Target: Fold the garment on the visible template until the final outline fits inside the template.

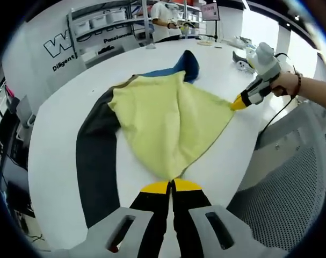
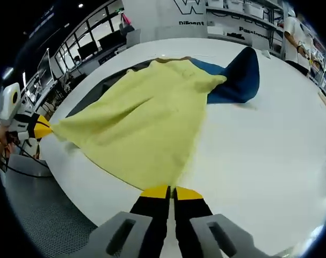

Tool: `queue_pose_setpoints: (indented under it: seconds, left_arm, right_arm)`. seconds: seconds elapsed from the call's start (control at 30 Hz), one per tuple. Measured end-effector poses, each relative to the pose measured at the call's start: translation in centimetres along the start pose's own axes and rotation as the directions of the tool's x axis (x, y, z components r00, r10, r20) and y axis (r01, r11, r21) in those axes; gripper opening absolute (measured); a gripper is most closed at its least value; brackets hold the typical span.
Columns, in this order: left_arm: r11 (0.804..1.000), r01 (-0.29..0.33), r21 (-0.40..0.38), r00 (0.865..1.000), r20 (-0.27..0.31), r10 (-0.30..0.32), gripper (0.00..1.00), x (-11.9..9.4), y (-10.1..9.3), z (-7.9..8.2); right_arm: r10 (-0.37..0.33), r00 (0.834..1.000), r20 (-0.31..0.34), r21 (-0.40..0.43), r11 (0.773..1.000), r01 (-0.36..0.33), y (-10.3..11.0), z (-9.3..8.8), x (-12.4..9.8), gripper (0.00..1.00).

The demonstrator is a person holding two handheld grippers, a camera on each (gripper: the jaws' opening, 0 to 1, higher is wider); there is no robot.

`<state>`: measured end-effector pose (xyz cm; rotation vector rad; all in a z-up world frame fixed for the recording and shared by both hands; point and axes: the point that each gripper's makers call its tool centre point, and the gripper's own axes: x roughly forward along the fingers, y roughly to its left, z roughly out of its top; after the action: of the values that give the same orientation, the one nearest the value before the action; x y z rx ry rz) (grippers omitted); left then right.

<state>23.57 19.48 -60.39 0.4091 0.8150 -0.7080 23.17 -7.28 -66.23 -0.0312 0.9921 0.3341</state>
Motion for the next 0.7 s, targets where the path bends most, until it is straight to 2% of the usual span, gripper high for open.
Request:
queue_pose_setpoints:
  seconds: [0.07,0.27,0.5,0.7]
  left_arm:
    - [1.000,0.001,0.002,1.000,-0.003,-0.001,0.04,0.0,-0.1,-0.1]
    - [0.999,0.035,0.018,0.999,-0.016,-0.035,0.04,0.3,-1.2,-0.4]
    - [0.996,0.074,0.043,0.997,-0.037,-0.073,0.04,0.9,-2.7,-0.8]
    - [0.996,0.076,0.046,0.996,-0.051,-0.074,0.04,1.1,-2.8,-1.3]
  right_arm:
    - [-0.039,0.999,-0.018,-0.008,0.999,0.039,-1.1,-0.2,-0.7,0.00]
    - [-0.076,0.995,-0.071,0.016,0.997,0.077,-2.8,-1.2,-1.9,0.00]
    - [-0.097,0.986,-0.133,0.034,0.994,0.102,-3.4,-2.6,-2.6,0.00]
    - [-0.104,0.985,-0.139,0.017,0.994,0.108,-3.5,-2.9,-2.5,0.00]
